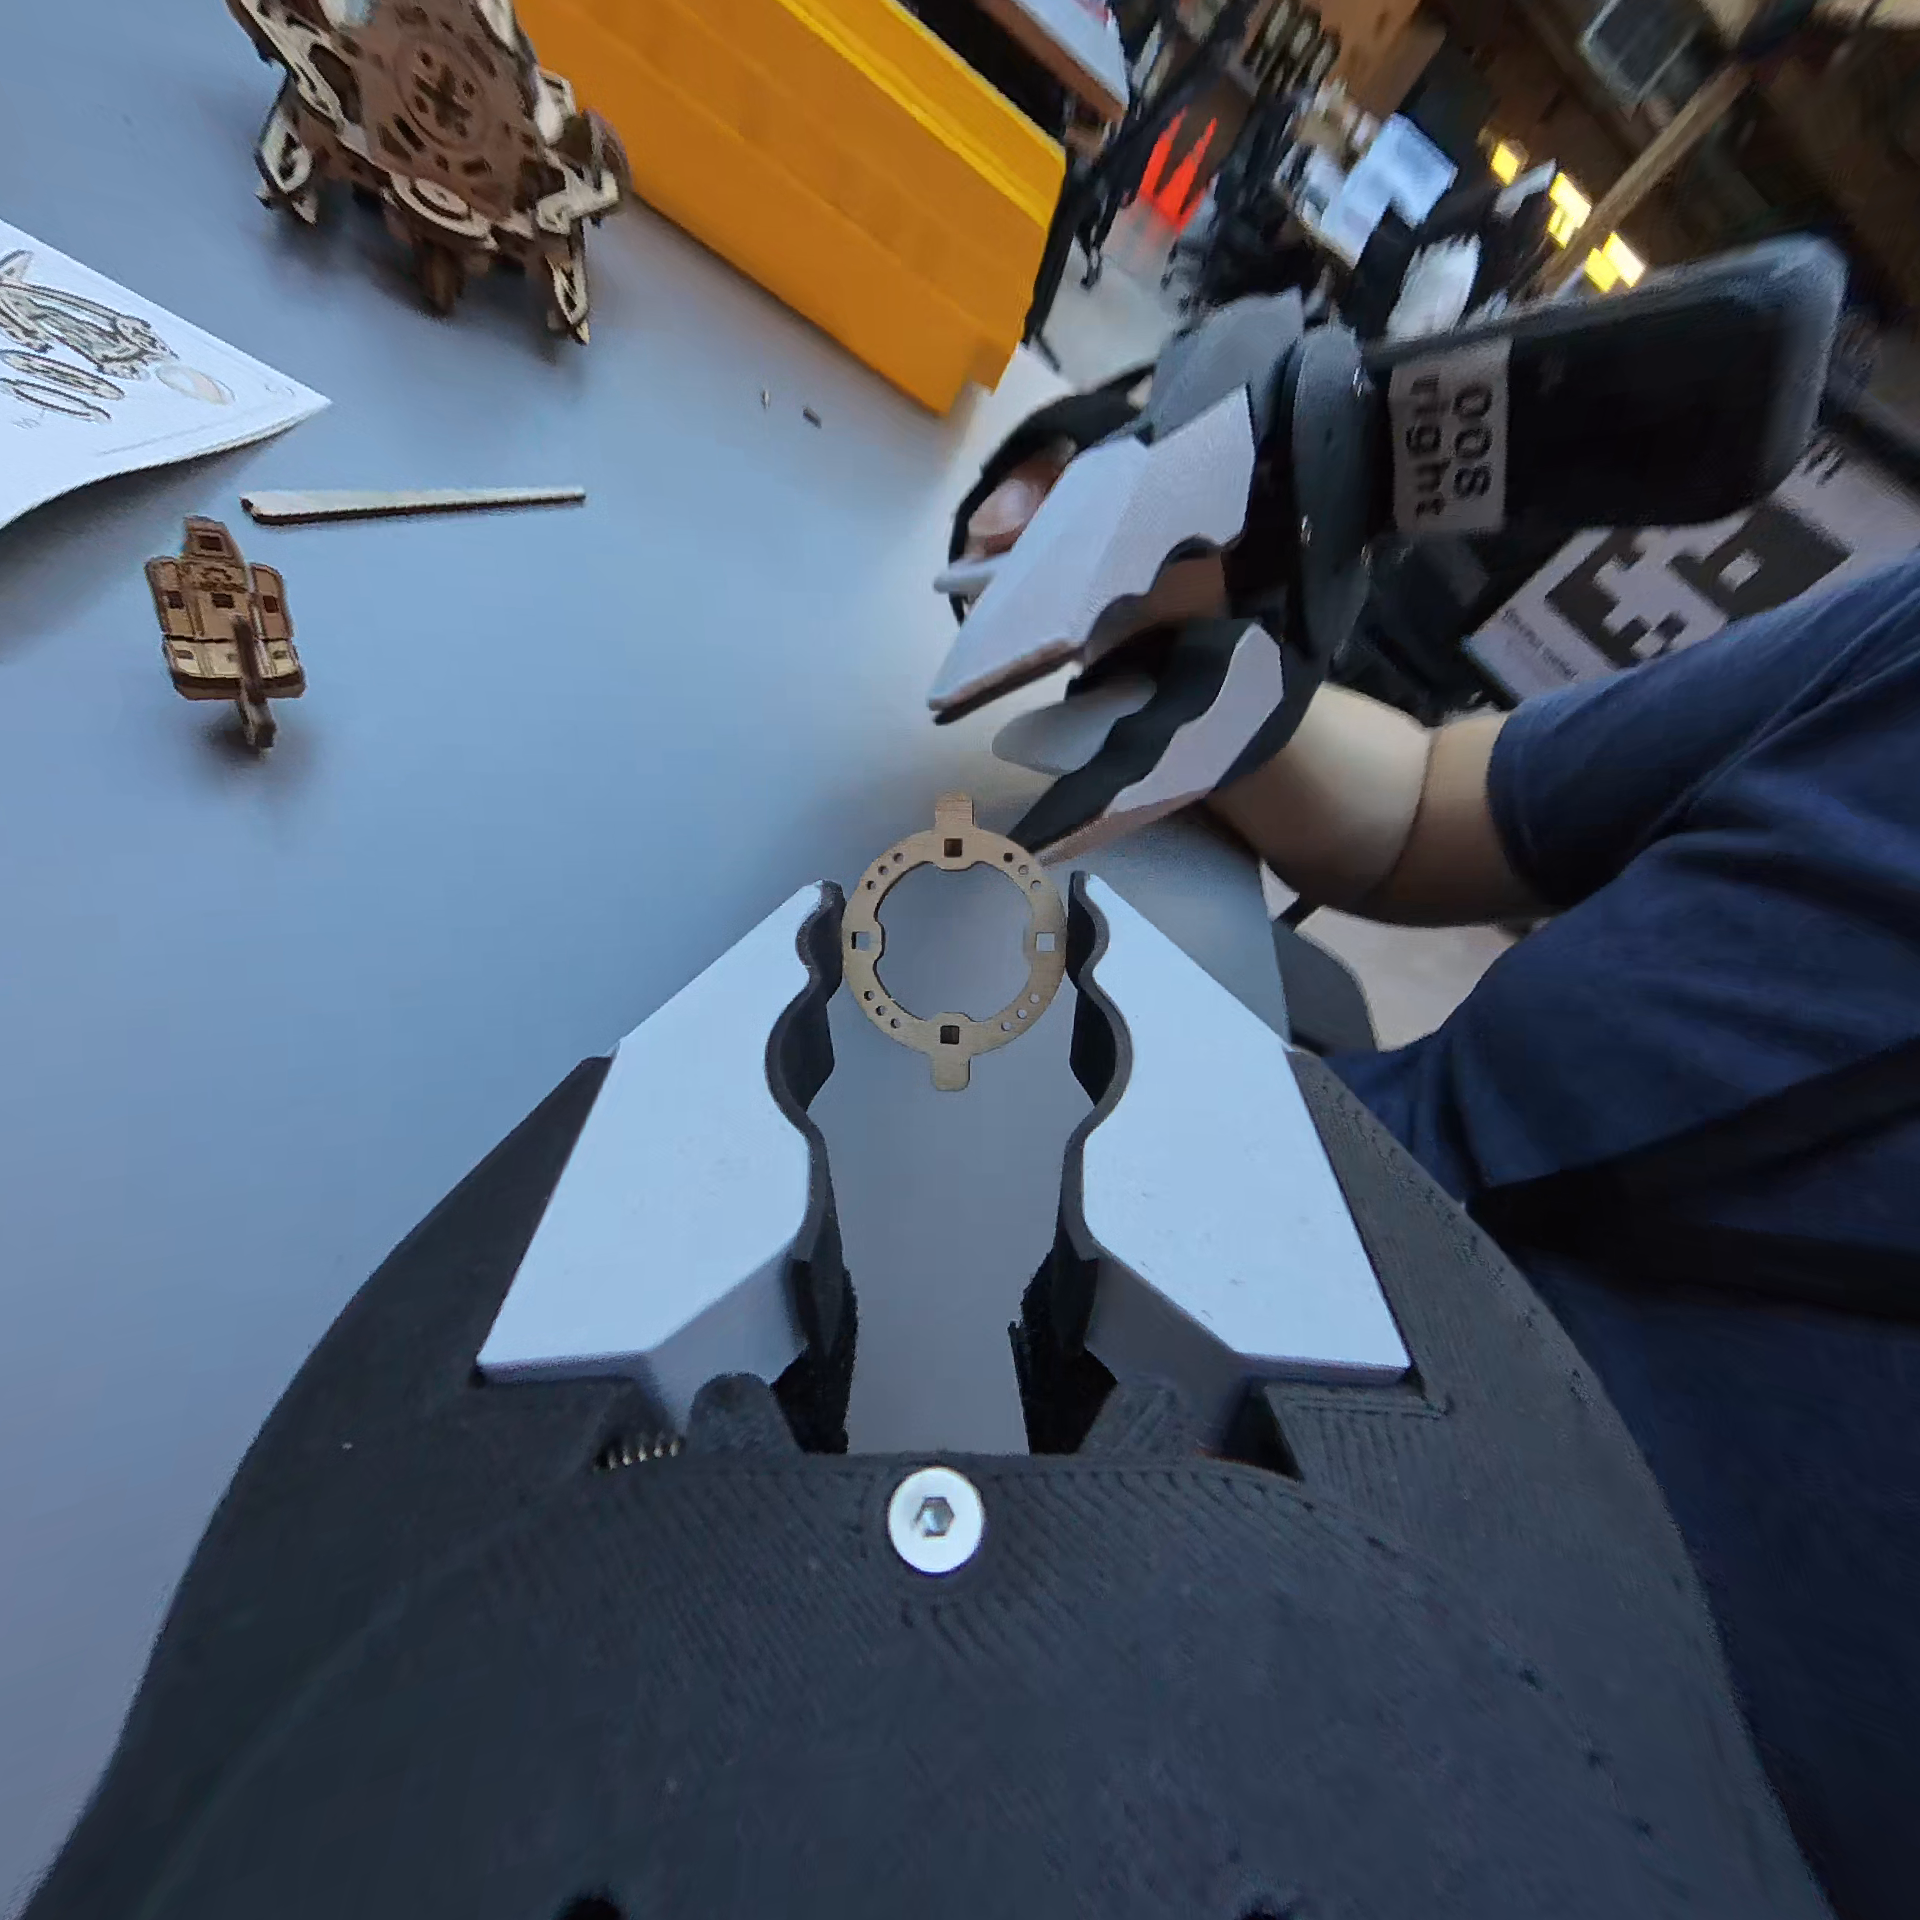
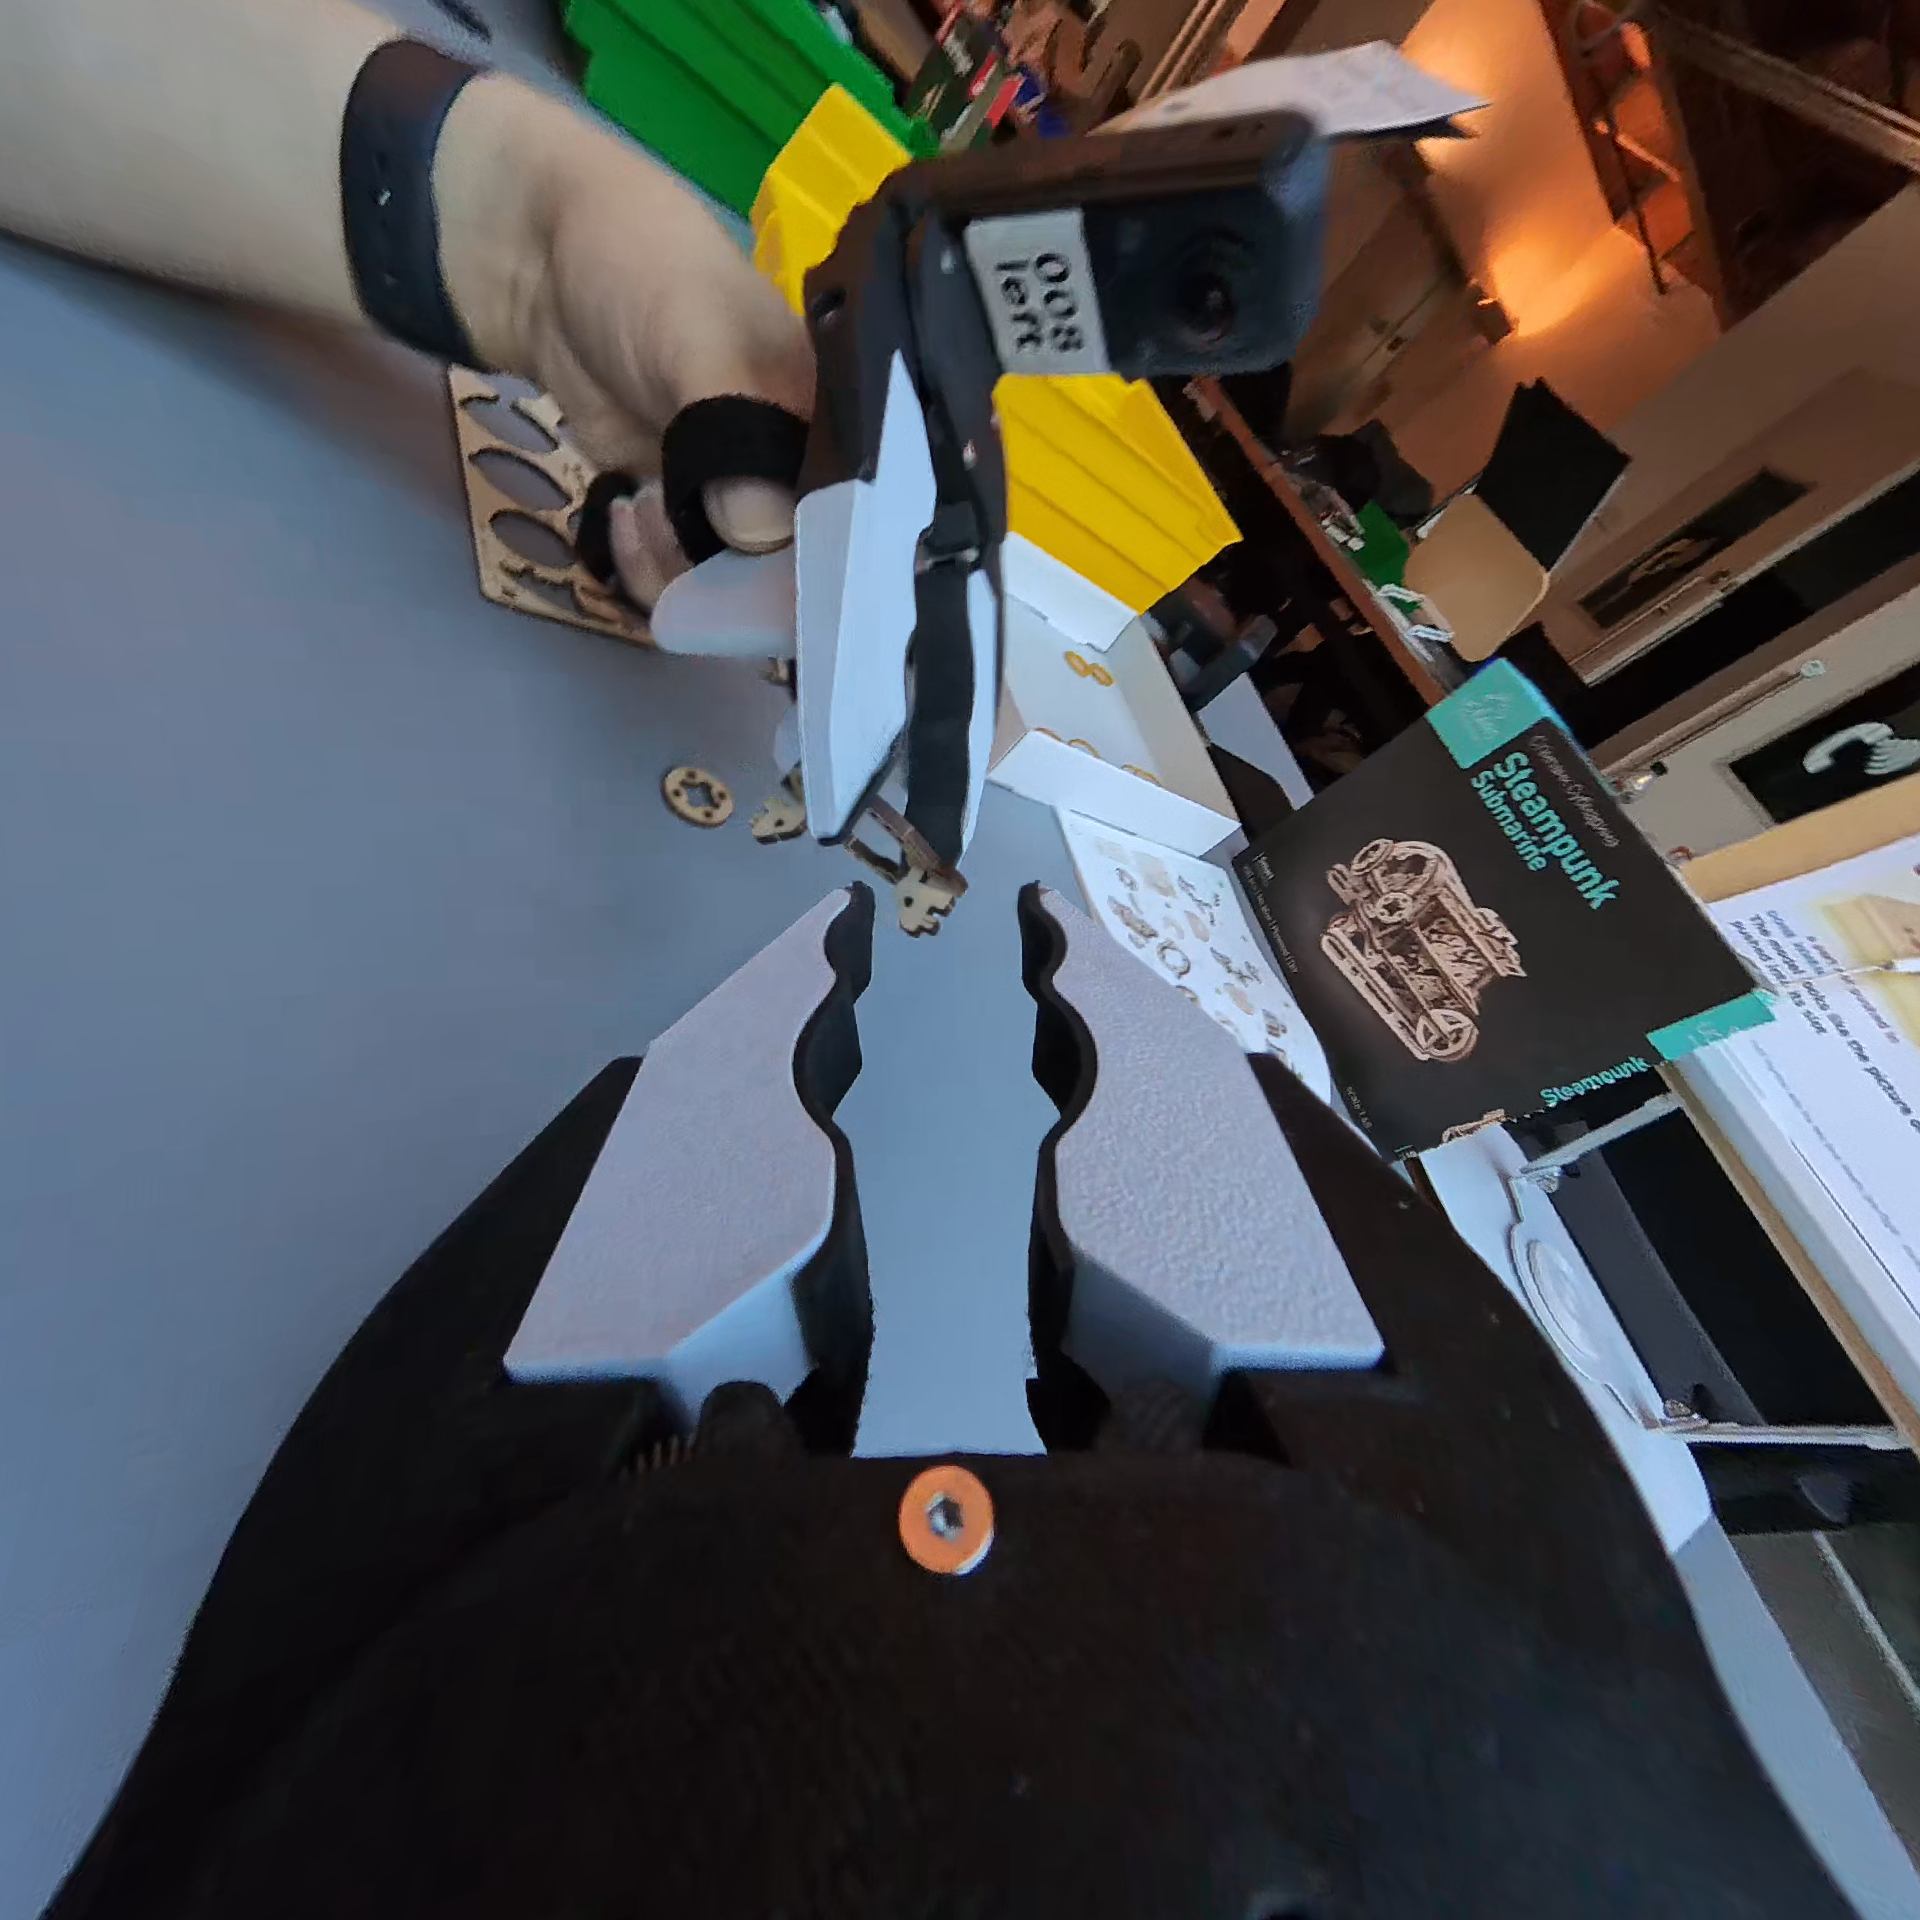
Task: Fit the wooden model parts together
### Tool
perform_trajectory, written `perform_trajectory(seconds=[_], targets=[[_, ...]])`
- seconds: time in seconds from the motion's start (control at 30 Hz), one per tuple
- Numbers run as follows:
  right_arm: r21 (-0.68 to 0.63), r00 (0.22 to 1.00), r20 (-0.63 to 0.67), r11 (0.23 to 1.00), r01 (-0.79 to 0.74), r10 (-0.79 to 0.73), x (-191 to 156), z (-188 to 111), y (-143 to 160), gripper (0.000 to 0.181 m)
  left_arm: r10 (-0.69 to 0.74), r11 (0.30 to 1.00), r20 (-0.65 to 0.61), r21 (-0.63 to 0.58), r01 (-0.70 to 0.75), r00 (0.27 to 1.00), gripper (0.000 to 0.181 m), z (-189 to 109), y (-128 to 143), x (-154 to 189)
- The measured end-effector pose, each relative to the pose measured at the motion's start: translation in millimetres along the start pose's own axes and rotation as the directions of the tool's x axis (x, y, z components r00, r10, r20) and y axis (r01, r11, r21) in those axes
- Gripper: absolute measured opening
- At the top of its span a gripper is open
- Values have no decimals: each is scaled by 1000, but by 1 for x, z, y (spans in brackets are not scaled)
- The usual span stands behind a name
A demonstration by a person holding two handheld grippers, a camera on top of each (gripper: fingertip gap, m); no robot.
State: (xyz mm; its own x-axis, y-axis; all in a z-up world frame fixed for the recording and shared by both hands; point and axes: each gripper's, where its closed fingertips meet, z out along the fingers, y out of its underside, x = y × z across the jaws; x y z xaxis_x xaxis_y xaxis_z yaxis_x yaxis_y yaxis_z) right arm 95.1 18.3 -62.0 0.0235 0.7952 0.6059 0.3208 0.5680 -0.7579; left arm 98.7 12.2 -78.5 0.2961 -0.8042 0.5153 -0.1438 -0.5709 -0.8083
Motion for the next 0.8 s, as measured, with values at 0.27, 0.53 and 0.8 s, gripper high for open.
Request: perform_trajectory(seconds=[0.27, 0.53, 0.8], targets=[[88, 991, -113, 994, -66, 76, 20, -6, -15, 18, -185, 955, -253, 182, 235, 950, 41, -4, -29, 21], [125, 989, -118, 989, -73, 88, 22, -12, -24, 11, -243, 918, -351, 218, 332, 904, 41, -2, -36, 25], [132, 982, -181, 991, -31, 55, 27, -15, -30, 10, -265, 885, -426, 248, 394, 865, 41, -3, -43, 30]])
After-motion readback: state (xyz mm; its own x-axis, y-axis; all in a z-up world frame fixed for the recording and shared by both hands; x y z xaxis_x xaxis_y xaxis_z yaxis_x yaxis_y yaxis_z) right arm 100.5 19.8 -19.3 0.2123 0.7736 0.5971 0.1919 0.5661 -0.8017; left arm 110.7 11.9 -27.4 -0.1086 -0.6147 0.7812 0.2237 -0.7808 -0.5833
